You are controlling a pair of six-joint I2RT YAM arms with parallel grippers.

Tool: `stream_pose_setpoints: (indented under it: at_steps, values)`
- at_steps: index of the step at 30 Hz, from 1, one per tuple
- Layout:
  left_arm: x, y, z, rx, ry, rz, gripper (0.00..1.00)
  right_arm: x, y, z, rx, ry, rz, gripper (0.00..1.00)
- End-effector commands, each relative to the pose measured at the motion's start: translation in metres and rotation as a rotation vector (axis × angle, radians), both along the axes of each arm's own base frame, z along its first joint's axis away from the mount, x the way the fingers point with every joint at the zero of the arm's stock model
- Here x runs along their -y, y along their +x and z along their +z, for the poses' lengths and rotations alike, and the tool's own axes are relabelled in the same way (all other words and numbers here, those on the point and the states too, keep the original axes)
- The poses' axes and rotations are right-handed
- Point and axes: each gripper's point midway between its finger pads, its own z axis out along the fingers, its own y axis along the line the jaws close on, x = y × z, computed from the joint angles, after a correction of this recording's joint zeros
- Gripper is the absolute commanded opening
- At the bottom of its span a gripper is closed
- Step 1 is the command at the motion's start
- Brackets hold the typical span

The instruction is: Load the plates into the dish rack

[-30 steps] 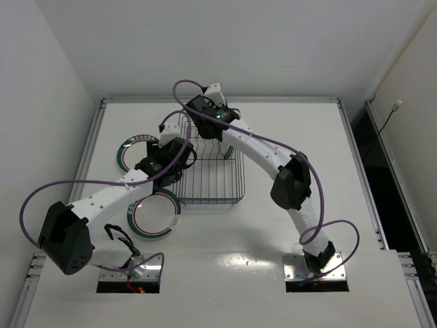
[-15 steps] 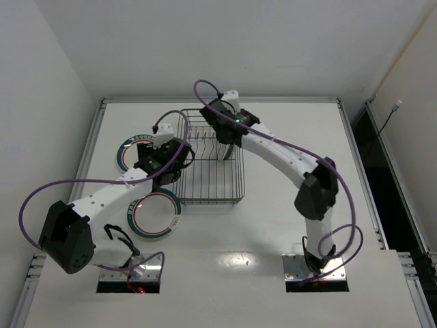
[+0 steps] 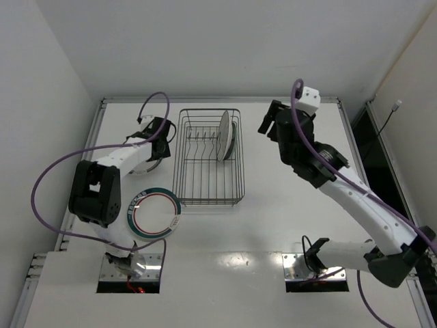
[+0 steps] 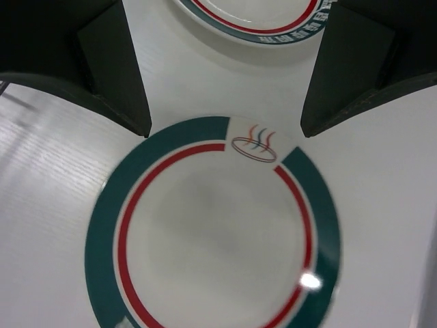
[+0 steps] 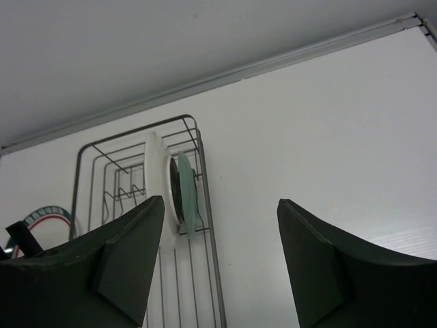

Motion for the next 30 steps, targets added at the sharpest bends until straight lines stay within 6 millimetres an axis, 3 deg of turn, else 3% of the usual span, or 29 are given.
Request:
stream_pose_setpoints:
  at_steps: [1, 2, 5, 10, 14, 21, 24, 27, 28, 30]
  values:
    - [0.020, 0.024, 0.009, 0.035, -0.073, -0.103, 0.89, -0.014, 0.014, -0.045, -0.082, -0.032, 0.031, 0.64]
    - [0.030, 0.029, 0.006, 0.021, -0.097, -0.169, 0.87, -0.015, 0.017, -0.042, -0.074, -0.017, 0.039, 0.64]
    - [0.030, 0.037, -0.003, -0.009, -0.091, -0.205, 0.87, -0.016, 0.018, -0.043, -0.063, -0.006, 0.057, 0.64]
    - [0.031, 0.036, -0.049, -0.130, -0.075, -0.213, 0.87, -0.006, 0.015, -0.038, -0.040, 0.015, 0.046, 0.64]
    - [0.017, 0.026, -0.077, -0.210, -0.033, -0.157, 0.84, 0.005, 0.014, -0.040, -0.041, 0.022, 0.031, 0.64]
    - [-0.010, 0.022, -0.088, -0.243, -0.015, -0.081, 0.74, 0.021, 0.013, -0.041, -0.033, 0.031, 0.003, 0.64]
    - [-0.013, 0.021, -0.099, -0.260, -0.056, -0.078, 0.65, 0.023, 0.012, -0.042, -0.035, 0.034, 0.003, 0.64]
    - [-0.016, 0.021, -0.107, -0.269, -0.086, -0.083, 0.49, 0.028, 0.012, -0.039, -0.027, 0.039, -0.008, 0.64]
    - [-0.016, 0.016, -0.112, -0.283, -0.107, -0.084, 0.28, 0.032, 0.013, -0.043, -0.034, 0.034, -0.017, 0.64]
    - [-0.020, 0.015, -0.120, -0.300, -0.111, -0.085, 0.11, 0.031, 0.011, -0.040, -0.028, 0.041, -0.008, 0.64]
